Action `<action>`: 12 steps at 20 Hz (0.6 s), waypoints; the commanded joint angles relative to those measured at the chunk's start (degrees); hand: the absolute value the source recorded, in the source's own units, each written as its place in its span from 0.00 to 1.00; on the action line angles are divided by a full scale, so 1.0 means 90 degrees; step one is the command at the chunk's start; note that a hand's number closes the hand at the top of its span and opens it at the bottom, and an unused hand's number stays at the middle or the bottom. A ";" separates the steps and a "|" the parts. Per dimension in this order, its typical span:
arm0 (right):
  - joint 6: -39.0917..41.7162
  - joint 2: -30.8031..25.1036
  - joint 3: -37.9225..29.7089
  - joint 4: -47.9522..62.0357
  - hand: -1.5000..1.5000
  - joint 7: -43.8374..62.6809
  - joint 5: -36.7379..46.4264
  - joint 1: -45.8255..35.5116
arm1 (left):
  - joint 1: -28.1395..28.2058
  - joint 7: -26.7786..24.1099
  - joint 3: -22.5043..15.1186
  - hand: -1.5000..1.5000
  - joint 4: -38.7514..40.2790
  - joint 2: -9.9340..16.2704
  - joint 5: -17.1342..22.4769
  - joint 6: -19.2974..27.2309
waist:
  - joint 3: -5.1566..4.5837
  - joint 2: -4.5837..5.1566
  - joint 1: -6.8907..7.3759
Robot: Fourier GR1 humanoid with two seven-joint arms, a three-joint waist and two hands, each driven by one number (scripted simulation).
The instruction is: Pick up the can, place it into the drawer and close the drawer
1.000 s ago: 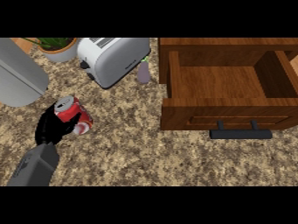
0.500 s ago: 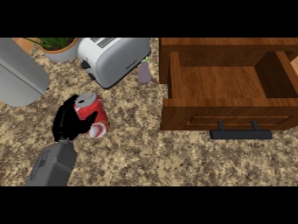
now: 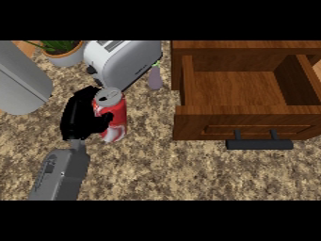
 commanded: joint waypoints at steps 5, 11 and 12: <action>-0.0079 -0.0200 -0.0231 0.0159 0.00 0.0219 -0.0213 -0.0219 | -0.0880 0.1277 -0.0516 1.00 -0.1006 -0.0041 -0.0261 0.1176 | -0.0001 0.0008 -0.0019; -0.0371 -0.0111 -0.0013 -0.0483 0.00 0.0570 -0.0124 -0.0116 | -0.1638 0.2004 -0.0437 1.00 -0.1154 0.0093 -0.0383 0.1396 | -0.0004 0.0013 -0.0029; -0.0232 0.0040 0.0285 -0.0127 0.00 -0.0002 0.0254 -0.0106 | -0.1926 0.1920 -0.0783 1.00 -0.1033 -0.0039 -0.0616 0.2027 | 0.0000 0.0014 -0.0053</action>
